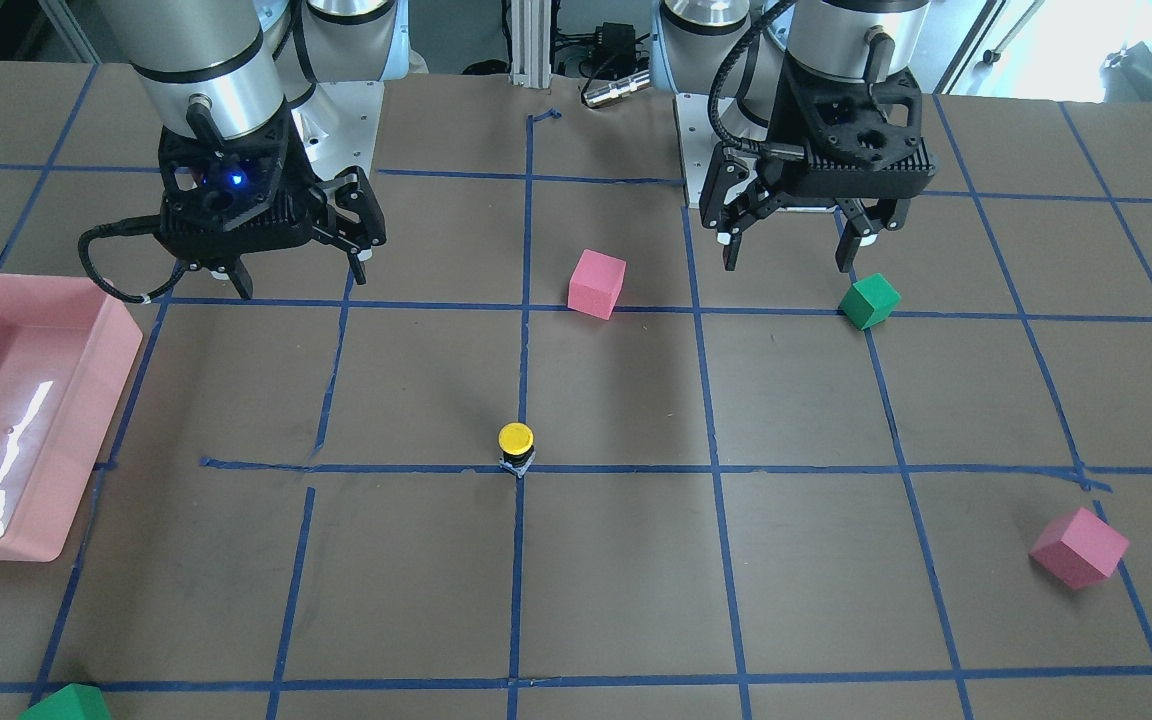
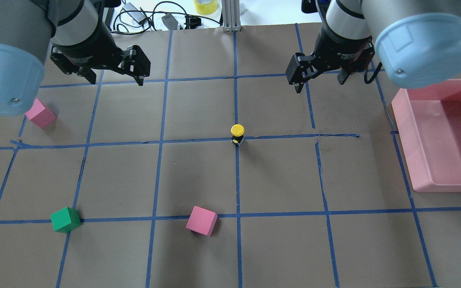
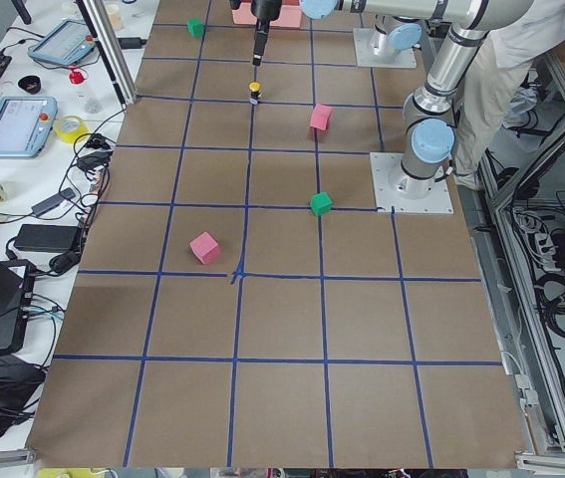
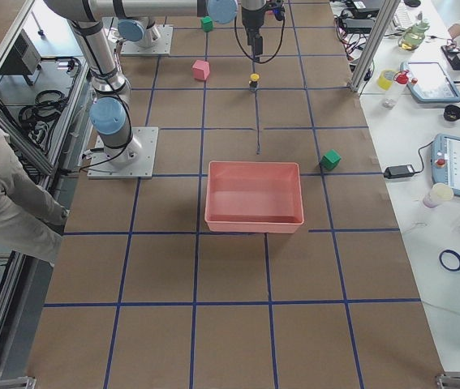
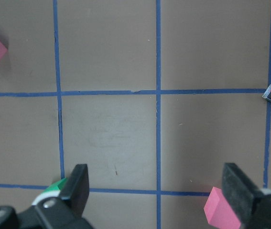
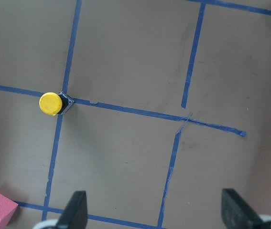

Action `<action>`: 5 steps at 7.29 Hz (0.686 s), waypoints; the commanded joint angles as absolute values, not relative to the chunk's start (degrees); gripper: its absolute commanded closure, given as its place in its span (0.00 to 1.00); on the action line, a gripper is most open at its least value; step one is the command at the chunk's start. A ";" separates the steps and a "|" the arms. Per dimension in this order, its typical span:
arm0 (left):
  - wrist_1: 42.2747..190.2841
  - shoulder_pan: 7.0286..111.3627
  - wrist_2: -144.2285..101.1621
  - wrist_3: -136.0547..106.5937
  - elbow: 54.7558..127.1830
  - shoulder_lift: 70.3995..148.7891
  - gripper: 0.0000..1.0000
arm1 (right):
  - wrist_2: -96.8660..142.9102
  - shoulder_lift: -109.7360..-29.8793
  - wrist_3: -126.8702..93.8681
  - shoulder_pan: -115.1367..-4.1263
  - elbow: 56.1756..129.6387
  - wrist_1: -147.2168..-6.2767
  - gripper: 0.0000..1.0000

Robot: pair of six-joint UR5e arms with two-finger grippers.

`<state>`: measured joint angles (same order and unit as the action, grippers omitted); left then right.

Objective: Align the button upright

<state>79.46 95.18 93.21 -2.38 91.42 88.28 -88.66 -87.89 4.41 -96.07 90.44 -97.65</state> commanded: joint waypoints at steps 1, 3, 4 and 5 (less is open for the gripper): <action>78.40 95.10 90.97 -2.29 93.15 89.03 0.00 | -88.68 -87.89 4.39 -96.06 90.44 -97.65 0.00; 78.31 95.10 90.45 -2.55 93.78 88.77 0.00 | -88.59 -87.89 4.39 -96.15 90.44 -97.56 0.00; 78.57 95.10 90.87 -2.46 93.34 88.77 0.00 | -88.59 -87.89 4.39 -96.15 90.44 -97.65 0.00; 78.57 95.10 90.97 -2.29 93.43 88.68 0.00 | -88.68 -87.89 4.39 -96.15 90.44 -97.65 0.00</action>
